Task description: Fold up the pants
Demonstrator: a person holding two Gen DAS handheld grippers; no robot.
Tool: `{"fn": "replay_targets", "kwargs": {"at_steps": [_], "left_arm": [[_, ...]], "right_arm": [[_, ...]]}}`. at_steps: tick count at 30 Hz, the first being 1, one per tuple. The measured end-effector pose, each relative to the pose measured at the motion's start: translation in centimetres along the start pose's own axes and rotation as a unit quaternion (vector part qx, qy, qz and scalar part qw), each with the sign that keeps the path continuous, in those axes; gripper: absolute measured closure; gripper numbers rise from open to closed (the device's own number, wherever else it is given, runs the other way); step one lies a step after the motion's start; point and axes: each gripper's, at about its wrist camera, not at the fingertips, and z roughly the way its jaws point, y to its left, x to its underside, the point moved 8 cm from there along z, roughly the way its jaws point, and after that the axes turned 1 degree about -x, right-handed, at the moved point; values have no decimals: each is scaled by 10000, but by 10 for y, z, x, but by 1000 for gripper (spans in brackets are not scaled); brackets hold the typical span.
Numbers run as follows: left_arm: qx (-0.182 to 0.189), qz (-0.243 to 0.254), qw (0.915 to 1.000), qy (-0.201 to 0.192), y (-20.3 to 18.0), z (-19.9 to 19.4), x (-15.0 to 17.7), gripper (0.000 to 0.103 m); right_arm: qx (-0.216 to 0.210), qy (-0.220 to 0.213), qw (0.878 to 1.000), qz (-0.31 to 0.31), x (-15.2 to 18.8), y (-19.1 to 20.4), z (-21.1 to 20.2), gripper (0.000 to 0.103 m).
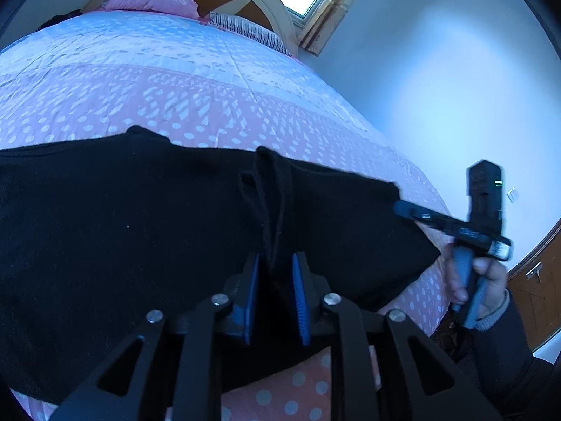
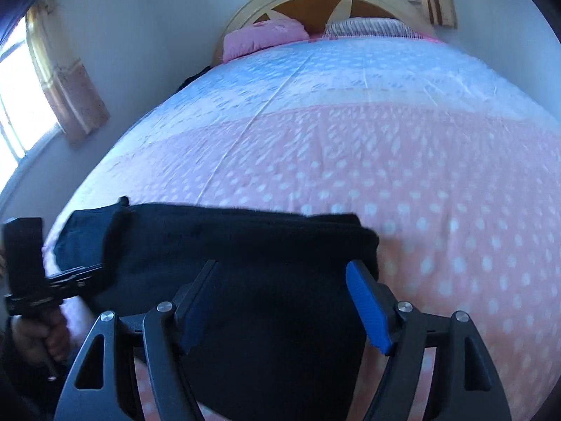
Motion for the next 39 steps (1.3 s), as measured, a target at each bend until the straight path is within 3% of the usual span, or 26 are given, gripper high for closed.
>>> {"fn": "replay_targets", "kwargs": {"at_steps": [3, 5, 9, 11, 15, 18, 20, 23, 28, 31, 34, 39], "left_arm": [[15, -91, 10000, -3, 3, -7, -5, 76], [-52, -158, 9996, -239, 10, -23, -14, 56], [-263, -170, 9968, -731, 31, -64, -31, 44], [-565, -92, 9946, -867, 47, -82, -36, 38], [-1401, -78, 9848, -1025, 100, -118, -42, 37], [-2149, -304, 9698, -1117, 156, -144, -38, 37], [-2431, -577, 9611, -1177, 191, -159, -32, 37], [-2393, -1038, 9572, -1254, 225, -167, -23, 37], [-2512, -1177, 9541, -1131, 241, -162, -15, 37], [-2394, -1120, 9586, -1060, 241, -156, -11, 37], [-2319, -1141, 9601, -1070, 241, -156, -9, 39], [-2322, -1107, 9610, -1020, 237, -161, -9, 50]], "right_arm": [[220, -112, 9994, -231, -6, 17, -15, 29], [64, -302, 9991, -284, -9, 36, -27, 29], [-389, -575, 9943, -810, -7, 94, -37, 29], [-672, -607, 9893, -1147, 0, 125, -34, 29], [-1141, -366, 9760, -1819, 27, 183, -11, 29], [-1169, -22, 9689, -2179, 53, 203, 13, 29], [-1007, 381, 9676, -2282, 71, 200, 30, 29], [-879, 493, 9629, -2505, 80, 197, 34, 29], [-873, 670, 9637, -2431, 84, 197, 31, 29], [-795, 442, 9644, -2484, 86, 202, 18, 29], [-997, 244, 9684, -2274, 82, 202, 4, 29], [-1151, -185, 9737, -1958, 64, 194, -14, 29]]}}
